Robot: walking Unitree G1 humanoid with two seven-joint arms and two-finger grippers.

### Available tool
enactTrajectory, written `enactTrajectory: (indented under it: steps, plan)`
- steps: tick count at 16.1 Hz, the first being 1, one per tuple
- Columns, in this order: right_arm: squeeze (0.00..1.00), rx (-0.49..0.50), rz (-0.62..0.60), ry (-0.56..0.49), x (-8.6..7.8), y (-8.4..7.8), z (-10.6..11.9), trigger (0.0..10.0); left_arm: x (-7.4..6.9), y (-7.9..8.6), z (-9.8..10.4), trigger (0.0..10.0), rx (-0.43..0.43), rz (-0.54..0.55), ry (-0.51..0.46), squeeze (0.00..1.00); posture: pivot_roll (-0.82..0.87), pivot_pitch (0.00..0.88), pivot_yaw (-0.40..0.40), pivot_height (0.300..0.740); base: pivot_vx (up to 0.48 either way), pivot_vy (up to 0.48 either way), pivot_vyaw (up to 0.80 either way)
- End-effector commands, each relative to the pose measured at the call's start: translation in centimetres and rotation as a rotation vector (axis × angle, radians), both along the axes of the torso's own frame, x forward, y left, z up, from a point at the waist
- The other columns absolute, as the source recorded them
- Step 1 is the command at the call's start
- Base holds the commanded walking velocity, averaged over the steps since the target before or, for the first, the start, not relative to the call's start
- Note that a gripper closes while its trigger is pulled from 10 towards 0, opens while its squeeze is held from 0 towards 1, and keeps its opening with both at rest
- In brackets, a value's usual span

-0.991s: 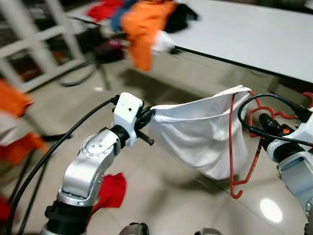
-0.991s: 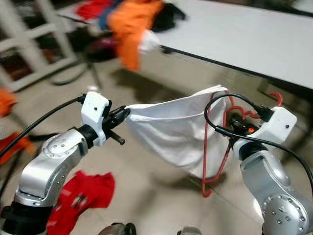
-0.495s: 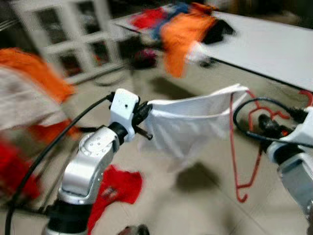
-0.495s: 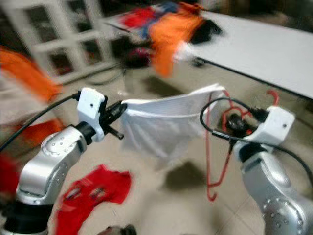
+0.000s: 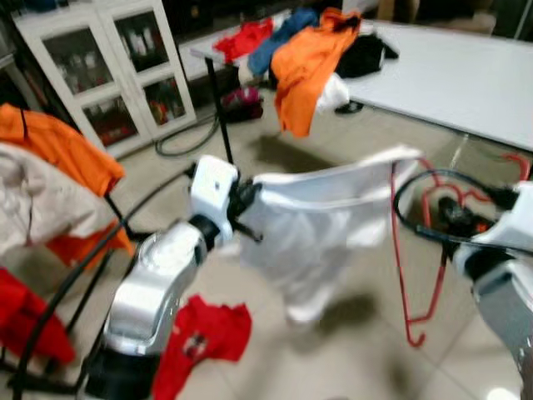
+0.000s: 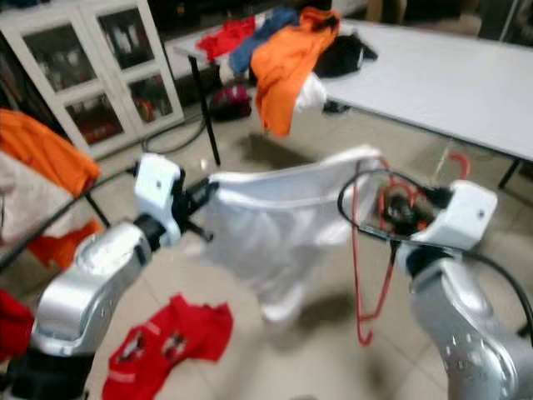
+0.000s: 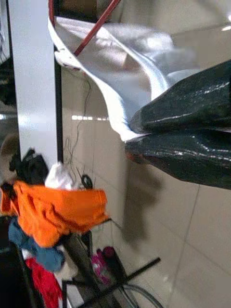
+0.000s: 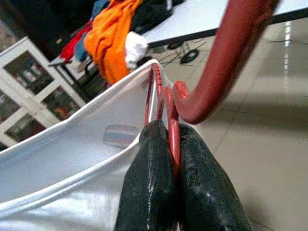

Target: Hang hanger

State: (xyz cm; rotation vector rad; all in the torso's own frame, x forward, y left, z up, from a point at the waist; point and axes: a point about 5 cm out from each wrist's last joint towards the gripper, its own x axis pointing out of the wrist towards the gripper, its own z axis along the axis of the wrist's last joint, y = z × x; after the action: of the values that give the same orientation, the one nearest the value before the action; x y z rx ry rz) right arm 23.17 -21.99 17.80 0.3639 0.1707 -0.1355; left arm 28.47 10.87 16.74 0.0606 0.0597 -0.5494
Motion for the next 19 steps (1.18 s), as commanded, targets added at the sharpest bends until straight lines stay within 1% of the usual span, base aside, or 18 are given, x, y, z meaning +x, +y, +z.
enactTrajectory:
  steps: [1, 4, 7, 8, 10, 12, 14, 16, 19]
  plan:
    - [0.00, 0.005, 0.027, -0.038, 0.5, 0.6, 0.5, 10.0, 0.2, 1.5, 0.5, 10.0, 0.020, 0.059, -0.022, 0.00, -0.24, 0.007, 0.072, 0.740, 0.405, 0.000, 0.00]
    - [0.00, 0.002, 0.046, -0.034, 0.6, 0.8, 0.4, 10.0, 0.0, 1.7, 0.1, 10.0, 0.016, 0.072, -0.006, 0.00, -0.24, 0.005, 0.062, 0.740, 0.397, 0.000, 0.00]
    - [0.00, 0.006, 0.061, -0.033, 0.9, 1.2, 0.4, 10.0, 0.1, 1.8, 0.0, 10.0, 0.016, 0.075, -0.005, 0.00, -0.24, 0.001, 0.051, 0.740, 0.378, 0.000, 0.00]
    - [0.00, -0.048, 0.102, -0.022, 1.4, 1.7, 0.4, 10.0, 0.2, 2.0, -0.2, 10.0, -0.009, 0.080, 0.008, 0.00, -0.23, 0.000, 0.027, 0.740, 0.000, 0.000, 0.00]
    - [0.00, -0.078, 0.132, -0.021, 1.7, 1.9, 0.4, 10.0, 0.2, 2.3, -0.6, 10.0, 0.008, 0.113, 0.020, 0.00, -0.22, 0.000, -0.002, 0.740, 0.000, 0.000, 0.00]
    - [0.00, -0.135, 0.175, -0.025, 2.2, 2.2, 0.3, 10.0, 0.1, 2.9, -1.0, 10.0, 0.012, 0.189, 0.033, 0.00, -0.19, 0.000, -0.037, 0.740, 0.000, 0.000, 0.00]
    - [0.00, -0.123, 0.213, -0.052, 3.1, 3.1, 0.3, 10.0, -0.3, 3.7, -1.2, 10.0, 0.014, 0.265, 0.044, 0.00, -0.17, 0.000, -0.066, 0.740, 0.000, 0.000, 0.00]
    - [0.00, -0.096, 0.233, -0.059, 3.8, 3.7, 0.3, 10.0, -0.8, 3.9, -1.2, 10.0, 0.018, 0.280, 0.046, 0.00, -0.15, 0.000, -0.089, 0.740, 0.000, 0.000, 0.00]
    - [0.00, -0.067, 0.267, -0.058, 4.8, 4.5, -0.2, 10.0, -1.2, 4.1, -1.3, 10.0, 0.015, 0.296, 0.060, 0.00, -0.13, 0.008, -0.089, 0.740, 0.000, 0.000, 0.00]
